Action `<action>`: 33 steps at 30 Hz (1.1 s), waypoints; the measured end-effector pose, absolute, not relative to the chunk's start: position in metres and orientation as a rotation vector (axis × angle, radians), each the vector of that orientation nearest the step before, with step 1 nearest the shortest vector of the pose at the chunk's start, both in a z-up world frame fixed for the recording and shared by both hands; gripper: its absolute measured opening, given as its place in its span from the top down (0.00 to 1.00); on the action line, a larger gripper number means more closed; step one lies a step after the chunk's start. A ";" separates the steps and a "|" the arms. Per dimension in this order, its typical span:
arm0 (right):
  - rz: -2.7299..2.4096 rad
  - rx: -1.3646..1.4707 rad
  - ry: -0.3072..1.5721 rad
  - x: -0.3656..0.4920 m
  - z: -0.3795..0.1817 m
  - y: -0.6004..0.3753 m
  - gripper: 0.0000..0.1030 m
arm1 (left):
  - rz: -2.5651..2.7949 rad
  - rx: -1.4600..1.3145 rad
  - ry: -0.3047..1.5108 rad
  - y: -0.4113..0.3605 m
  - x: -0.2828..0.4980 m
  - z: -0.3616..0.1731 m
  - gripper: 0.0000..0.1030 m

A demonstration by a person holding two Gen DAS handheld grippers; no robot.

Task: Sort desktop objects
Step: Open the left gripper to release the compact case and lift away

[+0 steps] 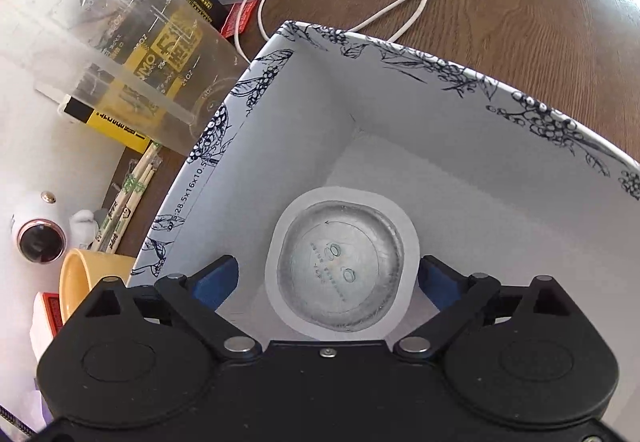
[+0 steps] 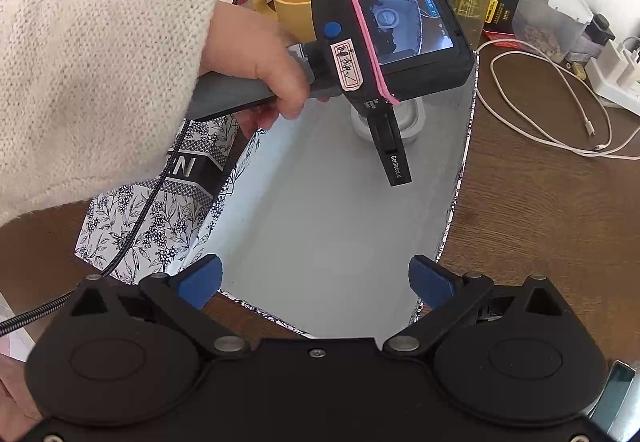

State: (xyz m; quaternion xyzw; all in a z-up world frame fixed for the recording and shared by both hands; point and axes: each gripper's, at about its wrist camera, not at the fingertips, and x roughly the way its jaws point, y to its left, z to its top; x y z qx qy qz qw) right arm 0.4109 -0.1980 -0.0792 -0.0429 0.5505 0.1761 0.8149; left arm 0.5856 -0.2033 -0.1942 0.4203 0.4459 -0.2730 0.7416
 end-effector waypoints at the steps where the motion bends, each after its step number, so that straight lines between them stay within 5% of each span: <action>1: 0.376 -0.091 1.171 0.409 -0.078 -0.198 0.02 | -0.591 0.917 0.981 -0.203 0.586 -0.194 0.06; 19: 0.396 -0.081 1.090 0.377 -0.057 -0.203 0.02 | -0.561 0.866 0.881 -0.196 0.551 -0.155 0.06; 33: 0.536 -0.185 0.871 0.249 0.004 -0.230 0.02 | -0.548 0.679 0.682 -0.121 0.359 0.008 0.00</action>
